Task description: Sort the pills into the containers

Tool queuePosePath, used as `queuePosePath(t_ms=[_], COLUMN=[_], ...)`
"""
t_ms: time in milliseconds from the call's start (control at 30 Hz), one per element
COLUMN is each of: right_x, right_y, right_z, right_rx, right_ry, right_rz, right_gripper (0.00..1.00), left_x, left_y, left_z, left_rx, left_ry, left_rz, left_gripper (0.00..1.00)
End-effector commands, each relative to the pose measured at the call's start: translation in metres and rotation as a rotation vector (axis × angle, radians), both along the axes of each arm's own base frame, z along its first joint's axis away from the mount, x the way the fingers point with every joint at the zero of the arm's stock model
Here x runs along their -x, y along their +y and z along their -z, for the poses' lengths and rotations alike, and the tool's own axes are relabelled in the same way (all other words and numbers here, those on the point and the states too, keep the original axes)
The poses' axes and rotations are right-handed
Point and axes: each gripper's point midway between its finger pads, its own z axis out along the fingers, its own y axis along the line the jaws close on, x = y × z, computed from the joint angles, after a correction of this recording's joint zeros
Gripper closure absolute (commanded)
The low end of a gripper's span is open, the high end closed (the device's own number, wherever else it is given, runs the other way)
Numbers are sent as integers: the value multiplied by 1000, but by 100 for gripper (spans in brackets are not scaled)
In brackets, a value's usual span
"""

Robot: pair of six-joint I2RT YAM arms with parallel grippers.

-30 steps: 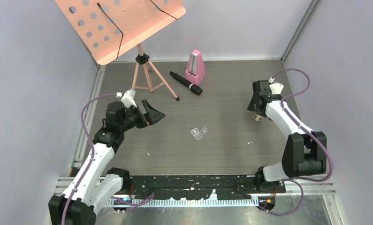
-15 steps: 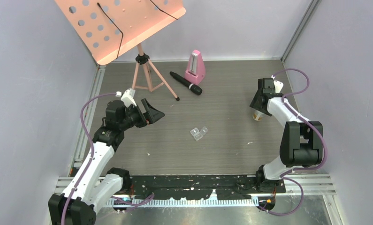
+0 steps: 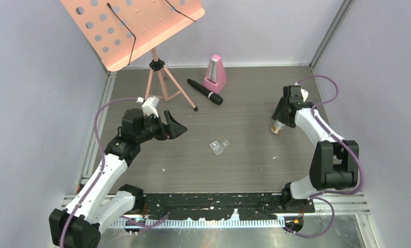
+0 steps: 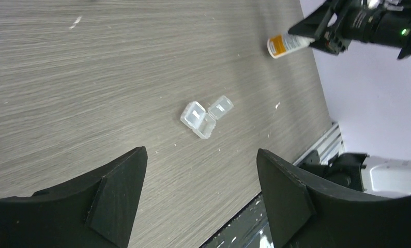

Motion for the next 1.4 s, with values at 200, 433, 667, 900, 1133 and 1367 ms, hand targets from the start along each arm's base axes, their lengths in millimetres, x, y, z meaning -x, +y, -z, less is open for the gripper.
queuePosePath(t_ms=[200,433,667,900,1133,1367], right_x=[26,67,78,87,94,100], right_y=[178,269,300,315,319,326], right_z=[-91,-128,-152,-168,-170,-172], right_rx=[-376,-626,-741,-784,-801,-821], right_ry=[-217,-200,-219,-231,-180,-165], right_rz=[-467,-719,-814,-905,-929,-961], right_gripper=[53,53,53,53,52,52], left_x=[5,14,29,28,19,8], left_y=[-42,-80,-108,-129,-132,-136], left_z=[-31,-53,-49,-41,-28,-20], left_rx=[-128,-107,-38,-44,-74,-103], left_ry=[-326,-528,-590,-643,-616,-596], left_rz=[183,402,588,674,651,610], left_gripper=[14,14,13,13,17,20])
